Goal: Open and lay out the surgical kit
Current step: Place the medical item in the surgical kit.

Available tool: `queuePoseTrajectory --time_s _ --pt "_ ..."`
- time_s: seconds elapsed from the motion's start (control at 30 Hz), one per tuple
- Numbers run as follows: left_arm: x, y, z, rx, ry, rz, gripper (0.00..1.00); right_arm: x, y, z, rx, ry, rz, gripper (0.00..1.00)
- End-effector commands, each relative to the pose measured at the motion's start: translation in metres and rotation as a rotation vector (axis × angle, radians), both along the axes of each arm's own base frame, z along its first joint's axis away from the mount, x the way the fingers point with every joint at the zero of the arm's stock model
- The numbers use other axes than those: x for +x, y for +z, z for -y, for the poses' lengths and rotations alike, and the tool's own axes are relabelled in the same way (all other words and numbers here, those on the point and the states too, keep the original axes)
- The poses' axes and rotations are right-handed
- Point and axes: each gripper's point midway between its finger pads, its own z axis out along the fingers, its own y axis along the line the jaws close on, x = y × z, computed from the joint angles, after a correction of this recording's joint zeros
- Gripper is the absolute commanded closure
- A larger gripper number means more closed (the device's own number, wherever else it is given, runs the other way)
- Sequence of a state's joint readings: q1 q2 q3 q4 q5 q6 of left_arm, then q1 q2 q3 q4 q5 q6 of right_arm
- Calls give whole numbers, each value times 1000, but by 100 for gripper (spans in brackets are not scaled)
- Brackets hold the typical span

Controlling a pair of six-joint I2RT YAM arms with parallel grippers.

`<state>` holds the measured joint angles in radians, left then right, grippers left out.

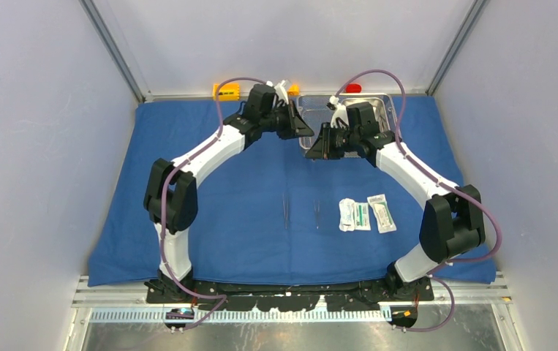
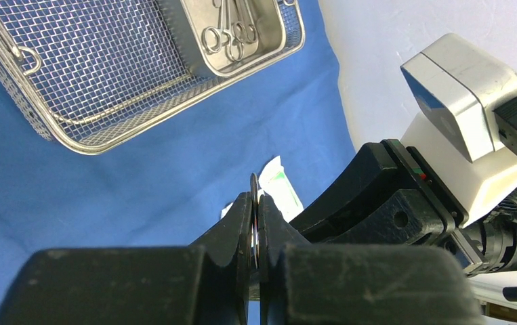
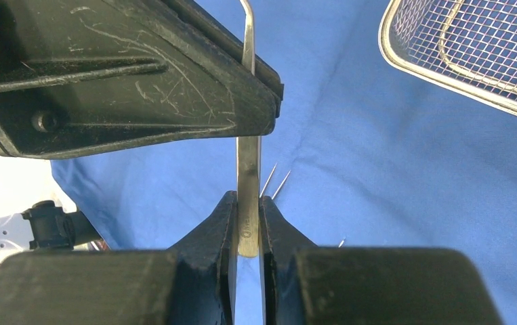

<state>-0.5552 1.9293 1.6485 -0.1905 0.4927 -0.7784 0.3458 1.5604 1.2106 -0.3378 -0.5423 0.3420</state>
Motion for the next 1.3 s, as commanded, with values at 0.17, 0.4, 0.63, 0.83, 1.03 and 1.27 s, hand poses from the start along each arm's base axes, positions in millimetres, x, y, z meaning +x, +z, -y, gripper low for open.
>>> queuePoseTrajectory --time_s 0.17,0.4,0.63,0.83,1.03,1.27 --pt "-3 12 -10 41 23 52 100 4 25 -6 19 50 92 75" --pt "-10 7 -34 126 98 59 100 -6 18 11 -87 85 138 41" --pt "-38 -26 -58 215 168 -39 100 -16 6 52 -191 59 147 33" --pt "-76 -75 -57 321 190 -146 100 -11 13 80 -211 -21 177 34" --pt "-99 -114 -46 402 175 -208 100 -14 15 95 -225 -65 209 34" --pt "-119 -147 -42 476 133 -243 100 -15 20 103 -218 -93 220 34"
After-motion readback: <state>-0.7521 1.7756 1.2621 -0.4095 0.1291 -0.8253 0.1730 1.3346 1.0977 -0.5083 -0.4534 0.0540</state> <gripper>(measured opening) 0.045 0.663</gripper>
